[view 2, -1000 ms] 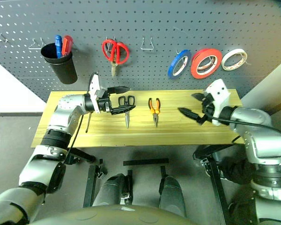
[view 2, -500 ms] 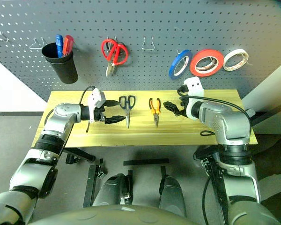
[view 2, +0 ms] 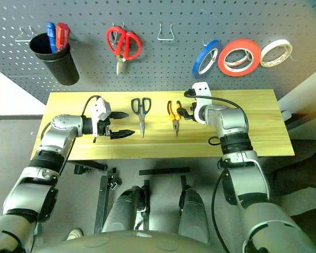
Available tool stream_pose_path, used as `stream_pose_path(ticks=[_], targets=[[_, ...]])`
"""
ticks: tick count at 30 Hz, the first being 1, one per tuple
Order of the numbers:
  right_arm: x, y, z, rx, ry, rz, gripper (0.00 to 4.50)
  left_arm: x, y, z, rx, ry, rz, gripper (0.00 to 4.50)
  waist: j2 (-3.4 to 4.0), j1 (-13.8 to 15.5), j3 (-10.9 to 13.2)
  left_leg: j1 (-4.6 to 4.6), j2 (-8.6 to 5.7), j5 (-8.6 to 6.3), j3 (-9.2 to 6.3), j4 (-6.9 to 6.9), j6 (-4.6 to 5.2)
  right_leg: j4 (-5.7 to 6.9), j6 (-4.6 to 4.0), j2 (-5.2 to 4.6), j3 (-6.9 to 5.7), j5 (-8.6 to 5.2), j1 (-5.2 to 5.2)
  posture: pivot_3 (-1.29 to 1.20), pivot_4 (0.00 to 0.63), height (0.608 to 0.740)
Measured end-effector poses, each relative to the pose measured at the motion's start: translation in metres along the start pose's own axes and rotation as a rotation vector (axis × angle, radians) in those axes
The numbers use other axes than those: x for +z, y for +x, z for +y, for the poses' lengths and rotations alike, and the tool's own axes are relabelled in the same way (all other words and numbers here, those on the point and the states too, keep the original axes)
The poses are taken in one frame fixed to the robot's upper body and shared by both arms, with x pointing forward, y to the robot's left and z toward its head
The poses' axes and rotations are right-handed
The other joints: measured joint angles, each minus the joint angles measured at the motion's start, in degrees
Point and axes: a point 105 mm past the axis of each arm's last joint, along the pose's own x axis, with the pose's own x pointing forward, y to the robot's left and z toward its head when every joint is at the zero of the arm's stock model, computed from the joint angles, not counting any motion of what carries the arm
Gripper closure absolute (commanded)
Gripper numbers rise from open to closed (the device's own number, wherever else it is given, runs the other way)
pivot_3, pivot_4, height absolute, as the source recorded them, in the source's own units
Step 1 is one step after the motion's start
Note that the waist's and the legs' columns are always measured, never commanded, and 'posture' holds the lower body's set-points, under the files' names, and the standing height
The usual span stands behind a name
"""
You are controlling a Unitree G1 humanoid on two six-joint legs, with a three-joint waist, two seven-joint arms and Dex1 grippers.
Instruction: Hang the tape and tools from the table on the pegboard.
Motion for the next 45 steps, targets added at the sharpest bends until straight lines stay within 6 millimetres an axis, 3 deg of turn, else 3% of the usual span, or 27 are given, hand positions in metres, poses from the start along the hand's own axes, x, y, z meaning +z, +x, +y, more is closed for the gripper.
stream_pose_path(ticks=[11, 18, 31, 34, 39, 45], targets=[[0.012, 0.022, 0.025, 0.056, 0.023, -0.013, 0.07, -0.007, -0.005, -0.011, 0.008, -0.019, 0.004, 0.11, 0.16, 0.2, 1.6, -0.01, 0.01, 0.01, 0.10, -0.06, -0.02, 0.00, 0.02, -0.02, 0.00, -0.01, -0.05, 0.21, 0.396, 0.711], [-0.007, 0.031, 0.021, 0.028, -0.032, 0.048, 0.07, -0.007, -0.009, -0.010, 0.029, -0.013, 0.004, 0.11, 0.17, 0.1, 1.6, -0.01, 0.00, 0.03, 0.14, -0.11, -0.05, -0.01, 0.05, -0.03, 0.00, -0.03, -0.07, 0.21, 0.389, 0.711], [-0.007, 0.039, 0.032, 0.003, -0.190, 0.092, 0.07, -0.010, -0.010, -0.009, 0.043, -0.003, 0.003, 0.11, 0.17, 0.0, 1.6, 0.01, 0.02, 0.06, 0.15, -0.16, -0.11, -0.01, 0.06, -0.02, 0.00, -0.04, -0.08, 0.20, 0.373, 0.711], [-0.008, 0.040, 0.035, 0.000, -0.205, 0.109, 0.66, -0.010, -0.010, -0.009, 0.044, 0.000, 0.002, 0.11, 0.17, 0.0, 1.6, 0.01, 0.02, 0.06, 0.15, -0.17, -0.11, -0.01, 0.06, -0.02, 0.00, -0.04, -0.08, 0.20, 0.365, 0.711], [-0.009, 0.041, 0.037, -0.010, -0.239, 0.135, 2.36, -0.012, -0.008, -0.009, 0.048, -0.004, -0.002, 0.11, 0.17, 0.0, 1.6, 0.01, 0.02, 0.07, 0.16, -0.17, -0.12, -0.01, 0.06, -0.02, -0.01, -0.04, -0.08, 0.20, 0.353, 0.711], [-0.009, 0.040, 0.036, -0.005, -0.264, 0.153, 2.45, -0.011, -0.005, -0.009, 0.044, -0.003, -0.014, 0.11, 0.16, 0.0, 1.6, 0.01, 0.02, 0.07, 0.17, -0.19, -0.13, -0.02, 0.06, -0.02, 0.00, -0.04, -0.08, 0.19, 0.313, 0.711]])
